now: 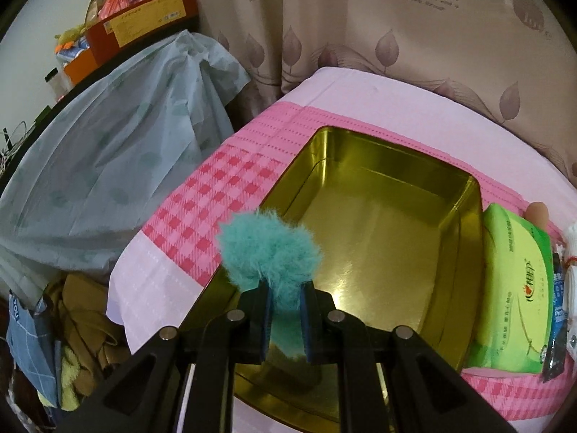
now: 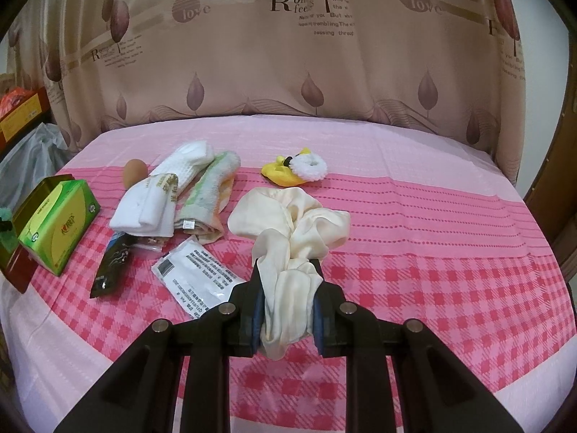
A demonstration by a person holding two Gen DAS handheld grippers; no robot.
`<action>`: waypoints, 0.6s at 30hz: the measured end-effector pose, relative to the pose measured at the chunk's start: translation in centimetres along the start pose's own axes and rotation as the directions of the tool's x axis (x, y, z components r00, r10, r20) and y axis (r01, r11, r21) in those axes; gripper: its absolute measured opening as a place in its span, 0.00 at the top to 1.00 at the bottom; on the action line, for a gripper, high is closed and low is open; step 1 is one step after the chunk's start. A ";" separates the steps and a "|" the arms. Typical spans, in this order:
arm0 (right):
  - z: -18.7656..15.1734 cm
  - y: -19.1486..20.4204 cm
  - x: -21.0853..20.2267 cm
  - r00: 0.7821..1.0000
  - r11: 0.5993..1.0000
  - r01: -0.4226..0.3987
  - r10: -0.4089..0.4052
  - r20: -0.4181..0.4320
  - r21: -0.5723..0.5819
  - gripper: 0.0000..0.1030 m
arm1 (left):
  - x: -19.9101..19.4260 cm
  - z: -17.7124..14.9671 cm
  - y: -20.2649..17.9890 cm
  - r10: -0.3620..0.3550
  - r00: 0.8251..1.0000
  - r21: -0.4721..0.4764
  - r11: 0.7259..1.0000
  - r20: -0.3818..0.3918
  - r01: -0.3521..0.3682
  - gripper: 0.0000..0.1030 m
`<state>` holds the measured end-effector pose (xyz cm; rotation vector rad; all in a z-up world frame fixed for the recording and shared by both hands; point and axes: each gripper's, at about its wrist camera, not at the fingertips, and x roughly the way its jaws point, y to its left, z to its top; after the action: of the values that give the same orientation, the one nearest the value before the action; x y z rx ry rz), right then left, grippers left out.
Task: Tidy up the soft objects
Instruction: 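Carry the teal pom-pom with the left gripper over the gold tin, then lower the pom-pom into the gold tin and open the left gripper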
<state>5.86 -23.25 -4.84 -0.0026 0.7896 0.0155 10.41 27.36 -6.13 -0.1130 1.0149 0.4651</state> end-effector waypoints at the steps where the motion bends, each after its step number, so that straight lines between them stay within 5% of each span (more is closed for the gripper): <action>1: 0.0 0.0 0.0 1.000 1.000 0.000 0.000 -0.001 -0.001 0.81 | 0.1 0.0 0.1 -0.002 1.000 -0.005 1.000 -0.006 0.002 0.86; 18: -0.1 1.2 -0.5 1.000 1.000 0.006 -0.006 0.009 -0.015 0.81 | 0.5 0.0 0.9 -0.016 0.999 -0.043 0.999 -0.036 0.015 0.77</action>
<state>5.43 -22.06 -4.50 -0.0194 0.7804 0.0154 10.25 28.29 -6.42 -0.1681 1.0389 0.4721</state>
